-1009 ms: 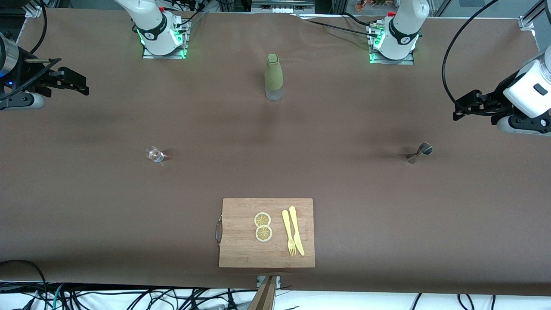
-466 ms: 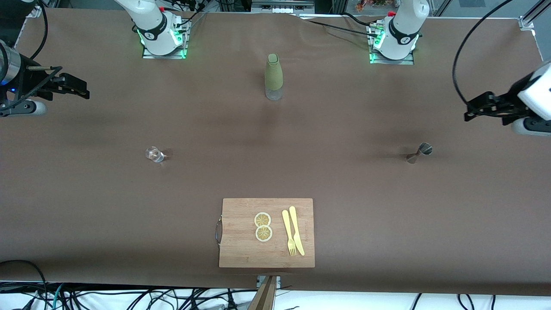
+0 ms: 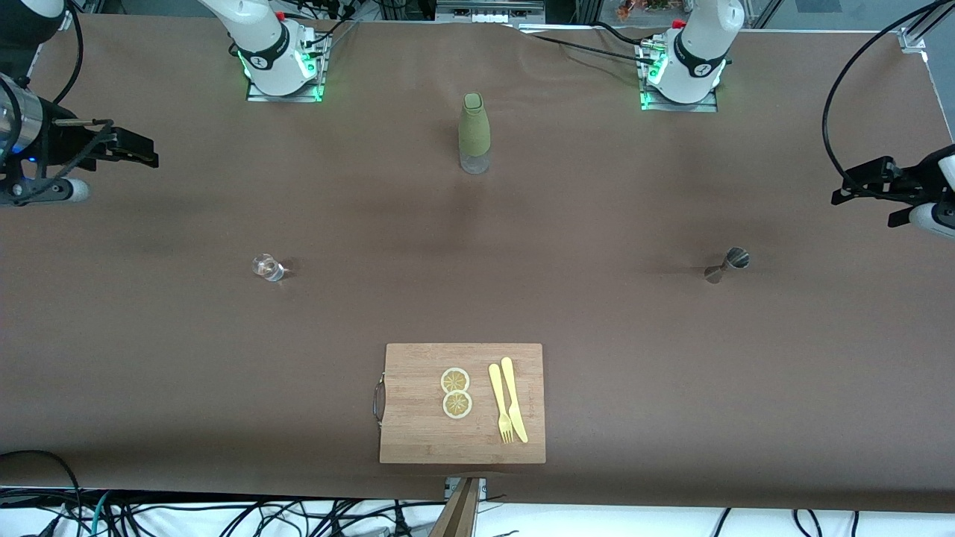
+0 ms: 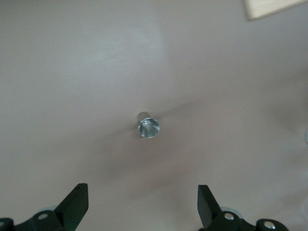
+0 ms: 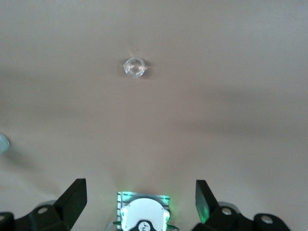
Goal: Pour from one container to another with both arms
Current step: 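Lower the right gripper to the glass cup while the left gripper lowers to the jigger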
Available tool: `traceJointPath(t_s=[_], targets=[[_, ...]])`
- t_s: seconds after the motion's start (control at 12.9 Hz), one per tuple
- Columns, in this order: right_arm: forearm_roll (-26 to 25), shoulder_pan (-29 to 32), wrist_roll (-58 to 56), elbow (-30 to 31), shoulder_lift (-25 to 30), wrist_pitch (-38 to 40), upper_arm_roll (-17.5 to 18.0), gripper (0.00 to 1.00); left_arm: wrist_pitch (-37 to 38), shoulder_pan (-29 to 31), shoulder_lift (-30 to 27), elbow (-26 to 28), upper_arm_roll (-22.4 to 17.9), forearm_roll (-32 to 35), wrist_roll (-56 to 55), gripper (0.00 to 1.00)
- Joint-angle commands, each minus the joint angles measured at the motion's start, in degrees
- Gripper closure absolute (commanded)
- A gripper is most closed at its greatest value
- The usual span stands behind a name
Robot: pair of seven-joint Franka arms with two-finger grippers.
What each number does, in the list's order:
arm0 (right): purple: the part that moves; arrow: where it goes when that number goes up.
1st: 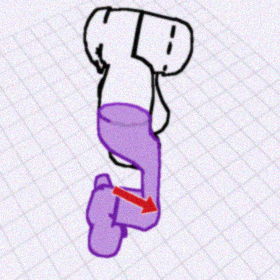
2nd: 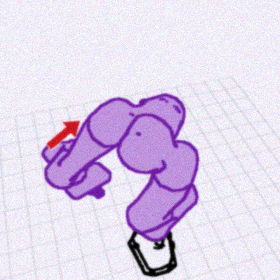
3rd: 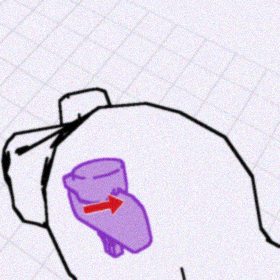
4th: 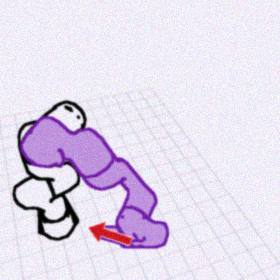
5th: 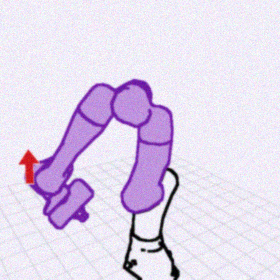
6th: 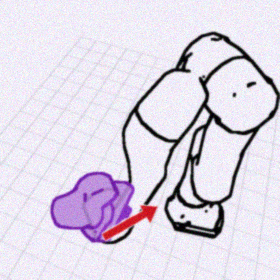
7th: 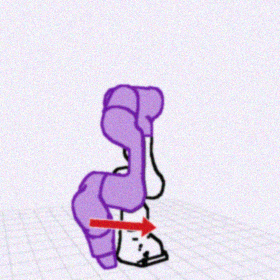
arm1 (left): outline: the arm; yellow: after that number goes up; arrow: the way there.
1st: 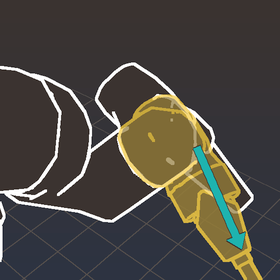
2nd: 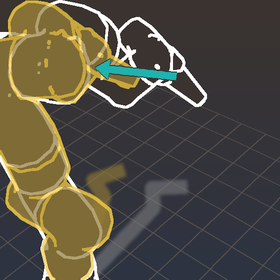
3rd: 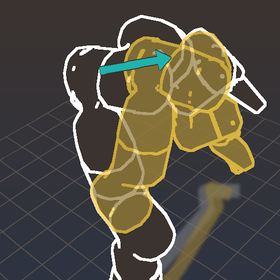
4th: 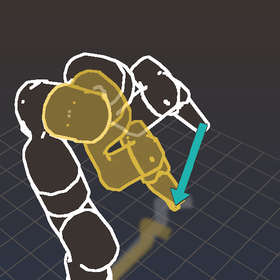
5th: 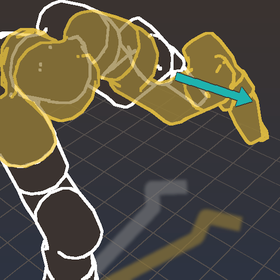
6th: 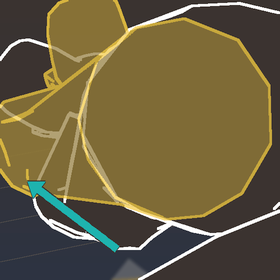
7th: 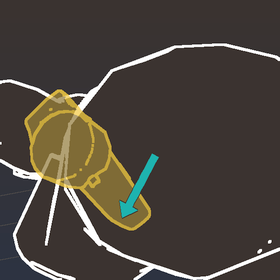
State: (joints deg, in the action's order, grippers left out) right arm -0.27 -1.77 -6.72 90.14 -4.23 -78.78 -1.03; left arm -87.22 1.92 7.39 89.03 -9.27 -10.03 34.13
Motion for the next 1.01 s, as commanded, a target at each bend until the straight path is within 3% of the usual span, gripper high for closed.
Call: traceJointPath(t_s=[0.0,0.47,0.7,0.93], targets=[[0.27,2.20,-10.11,-0.31,-2.61,0.39,-0.03,0.00,0.12,1.33,-0.80,2.89,-3.72,-7.69,15.91,0.00],[3.07,8.96,-37.96,1.70,-8.94,-6.46,-0.03,0.00,-0.14,2.99,-0.01,14.65,-16.72,-25.80,55.63,0.00],[9.38,13.28,-53.09,3.29,-12.19,-11.03,-0.03,0.00,-0.23,6.41,3.75,22.56,-19.12,-35.64,75.49,0.00],[13.88,13.81,-62.33,8.01,-12.21,-17.16,-0.12,0.00,0.03,8.97,11.22,24.95,-19.12,-42.78,94.05,0.00]])
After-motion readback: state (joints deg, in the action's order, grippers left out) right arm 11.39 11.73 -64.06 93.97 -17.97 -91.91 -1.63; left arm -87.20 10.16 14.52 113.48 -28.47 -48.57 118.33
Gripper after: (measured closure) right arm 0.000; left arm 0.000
